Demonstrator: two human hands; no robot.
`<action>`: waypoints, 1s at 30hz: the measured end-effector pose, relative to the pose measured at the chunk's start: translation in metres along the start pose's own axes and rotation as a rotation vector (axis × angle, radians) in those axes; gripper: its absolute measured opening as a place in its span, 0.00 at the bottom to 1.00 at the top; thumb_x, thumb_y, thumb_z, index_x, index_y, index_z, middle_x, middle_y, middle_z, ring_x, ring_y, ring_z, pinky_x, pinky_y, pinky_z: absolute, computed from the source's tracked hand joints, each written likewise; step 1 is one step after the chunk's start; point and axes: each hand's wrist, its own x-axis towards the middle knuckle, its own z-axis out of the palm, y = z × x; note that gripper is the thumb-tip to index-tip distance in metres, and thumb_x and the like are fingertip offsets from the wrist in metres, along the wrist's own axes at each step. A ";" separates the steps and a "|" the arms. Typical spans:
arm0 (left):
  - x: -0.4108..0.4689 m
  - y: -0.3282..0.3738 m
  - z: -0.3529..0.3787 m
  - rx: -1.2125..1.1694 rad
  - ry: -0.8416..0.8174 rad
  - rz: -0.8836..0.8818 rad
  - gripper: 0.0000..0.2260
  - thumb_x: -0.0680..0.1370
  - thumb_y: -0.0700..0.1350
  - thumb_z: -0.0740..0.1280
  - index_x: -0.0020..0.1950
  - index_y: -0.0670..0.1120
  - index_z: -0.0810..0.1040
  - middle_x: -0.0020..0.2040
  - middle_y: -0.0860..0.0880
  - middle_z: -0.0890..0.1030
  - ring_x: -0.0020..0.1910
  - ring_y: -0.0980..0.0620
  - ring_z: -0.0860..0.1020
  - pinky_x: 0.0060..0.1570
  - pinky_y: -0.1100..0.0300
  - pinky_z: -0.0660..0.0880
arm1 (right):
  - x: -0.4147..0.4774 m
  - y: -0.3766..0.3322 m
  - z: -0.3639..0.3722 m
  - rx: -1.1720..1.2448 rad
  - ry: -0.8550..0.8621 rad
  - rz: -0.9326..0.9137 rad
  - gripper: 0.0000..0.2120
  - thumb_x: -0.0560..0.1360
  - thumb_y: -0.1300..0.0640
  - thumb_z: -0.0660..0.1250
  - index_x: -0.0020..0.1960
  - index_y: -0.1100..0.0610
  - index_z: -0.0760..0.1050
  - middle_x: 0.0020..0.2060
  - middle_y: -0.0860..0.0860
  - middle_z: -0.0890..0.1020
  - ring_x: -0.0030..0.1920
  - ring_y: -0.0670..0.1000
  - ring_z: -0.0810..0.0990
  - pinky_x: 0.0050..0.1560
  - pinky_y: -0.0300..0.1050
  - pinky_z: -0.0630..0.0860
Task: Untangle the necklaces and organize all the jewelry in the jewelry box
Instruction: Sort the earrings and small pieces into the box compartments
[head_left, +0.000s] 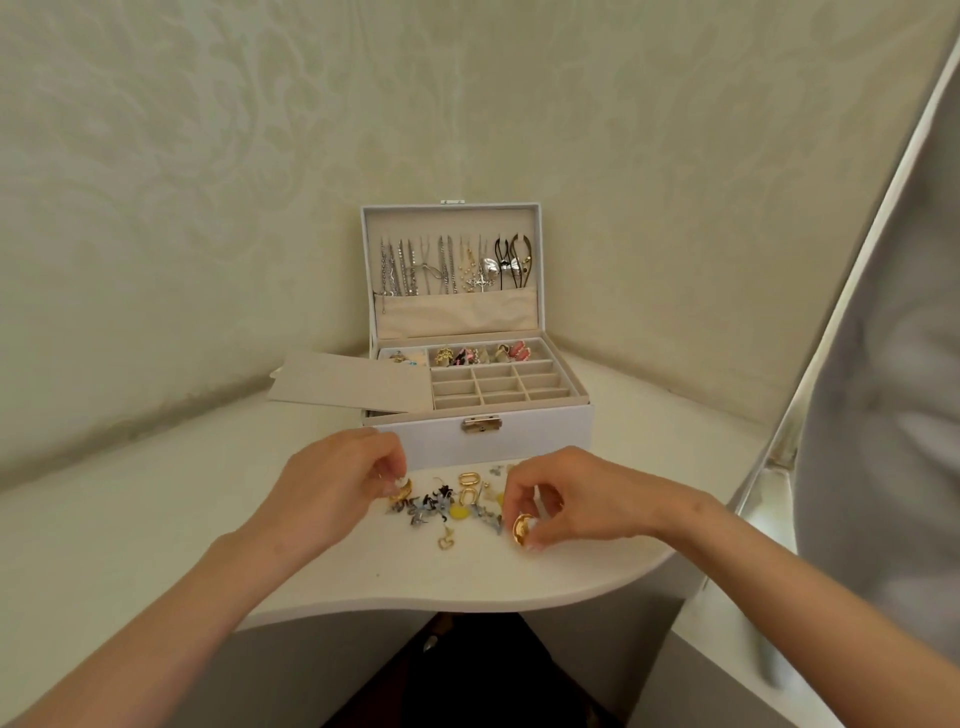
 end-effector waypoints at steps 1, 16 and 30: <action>-0.003 -0.003 0.000 0.010 -0.008 -0.010 0.06 0.75 0.44 0.69 0.44 0.55 0.74 0.44 0.60 0.76 0.46 0.61 0.73 0.42 0.64 0.68 | 0.000 0.000 -0.001 0.033 0.023 -0.006 0.08 0.70 0.59 0.73 0.46 0.48 0.78 0.42 0.44 0.78 0.35 0.39 0.71 0.38 0.31 0.67; 0.000 -0.002 0.027 0.047 0.082 0.097 0.06 0.76 0.43 0.67 0.41 0.47 0.72 0.42 0.52 0.74 0.42 0.52 0.71 0.37 0.61 0.63 | 0.006 0.015 -0.012 0.545 0.229 0.008 0.04 0.69 0.67 0.72 0.43 0.62 0.79 0.44 0.60 0.83 0.35 0.50 0.81 0.42 0.41 0.78; 0.055 0.049 -0.003 -0.543 0.307 0.122 0.02 0.73 0.36 0.70 0.41 0.42 0.80 0.41 0.52 0.76 0.38 0.58 0.76 0.41 0.69 0.75 | 0.018 0.035 -0.055 0.580 0.704 0.132 0.12 0.67 0.71 0.73 0.43 0.56 0.81 0.35 0.52 0.83 0.34 0.42 0.80 0.39 0.29 0.73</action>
